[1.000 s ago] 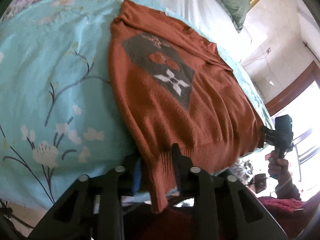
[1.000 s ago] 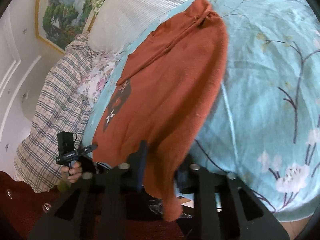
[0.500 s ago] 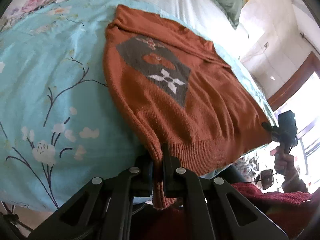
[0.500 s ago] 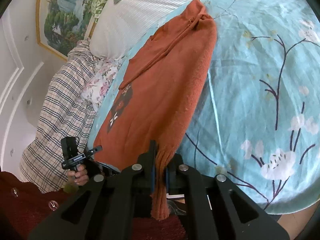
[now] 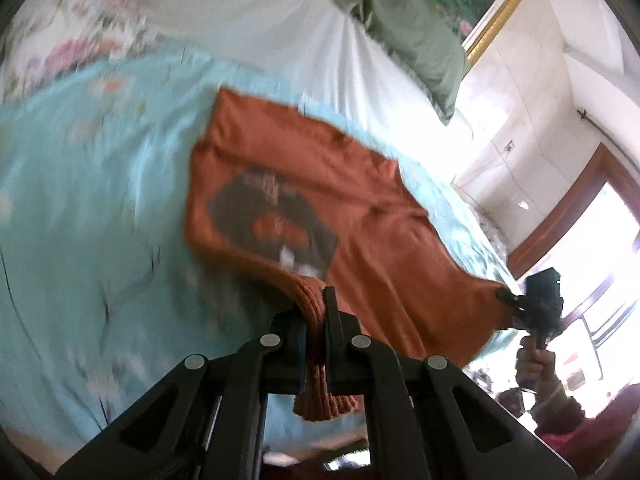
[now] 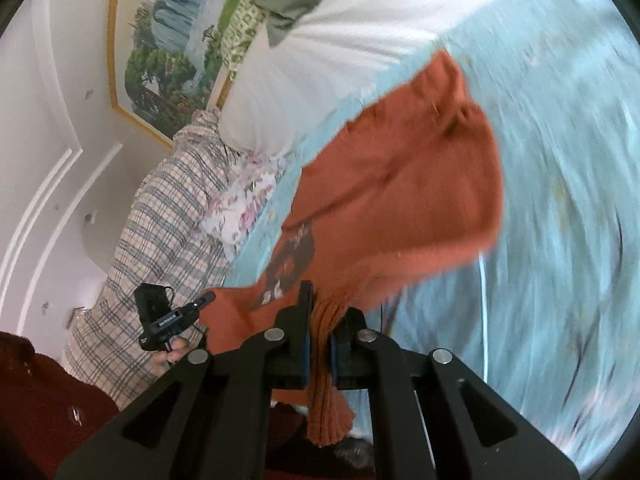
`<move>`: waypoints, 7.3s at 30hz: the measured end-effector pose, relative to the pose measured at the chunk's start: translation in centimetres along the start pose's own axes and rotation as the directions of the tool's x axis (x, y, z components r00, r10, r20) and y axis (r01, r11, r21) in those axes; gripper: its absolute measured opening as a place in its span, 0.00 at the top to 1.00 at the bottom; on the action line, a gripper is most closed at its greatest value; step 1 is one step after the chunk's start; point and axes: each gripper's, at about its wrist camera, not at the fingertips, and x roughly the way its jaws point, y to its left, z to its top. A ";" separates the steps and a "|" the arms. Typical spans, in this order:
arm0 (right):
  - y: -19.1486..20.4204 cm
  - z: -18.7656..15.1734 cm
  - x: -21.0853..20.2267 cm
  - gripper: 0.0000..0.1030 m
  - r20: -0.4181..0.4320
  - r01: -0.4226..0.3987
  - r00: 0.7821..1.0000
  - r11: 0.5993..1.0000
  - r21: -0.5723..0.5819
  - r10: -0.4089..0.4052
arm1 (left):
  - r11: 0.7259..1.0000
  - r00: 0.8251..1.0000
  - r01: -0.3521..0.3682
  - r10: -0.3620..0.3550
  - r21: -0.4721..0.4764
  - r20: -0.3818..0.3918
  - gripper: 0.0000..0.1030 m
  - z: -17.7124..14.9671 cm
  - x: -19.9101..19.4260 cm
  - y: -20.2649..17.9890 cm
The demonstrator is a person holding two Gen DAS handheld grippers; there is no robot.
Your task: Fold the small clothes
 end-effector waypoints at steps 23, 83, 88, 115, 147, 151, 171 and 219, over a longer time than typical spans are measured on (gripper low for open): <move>-11.3 21.2 15.4 0.93 -0.036 0.366 0.930 0.930 0.009 -0.366 | 0.955 0.948 -0.295 0.293 0.001 0.124 0.96 22.5 18.3 4.7; -5.1 8.0 11.6 0.59 0.084 0.450 0.889 0.893 0.029 -0.450 | 0.945 0.963 -0.254 0.266 -0.203 0.034 0.43 11.1 15.4 2.0; -4.2 5.9 11.2 0.55 0.067 0.439 0.896 0.898 0.008 -0.439 | 0.943 0.978 -0.199 0.210 -0.267 0.014 0.37 8.2 14.3 1.4; -4.2 4.9 11.2 0.54 0.081 0.356 0.932 0.935 -0.001 -0.354 | 0.835 0.954 -0.224 0.293 -0.503 0.062 0.88 10.0 18.0 7.3; -5.7 19.7 34.2 0.40 -0.382 0.158 0.906 0.983 -0.089 -0.180 | 0.818 0.941 -0.330 0.325 0.472 0.095 0.94 7.8 28.2 -14.7; -4.5 20.4 34.2 0.85 -0.372 0.161 0.903 0.971 -0.177 -0.218 | 0.810 0.939 -0.334 0.329 0.482 0.099 0.94 7.9 28.1 -15.0; -13.1 21.5 18.4 0.86 -0.153 0.317 0.931 0.942 -0.106 -0.331 | 0.871 0.995 -0.011 0.058 0.492 -0.080 0.93 7.5 32.4 -24.5; -13.1 17.2 18.4 0.75 -0.191 0.251 0.952 0.967 0.050 -0.238 | 0.995 0.958 0.051 -0.074 -0.090 -0.277 0.76 14.5 34.8 -6.1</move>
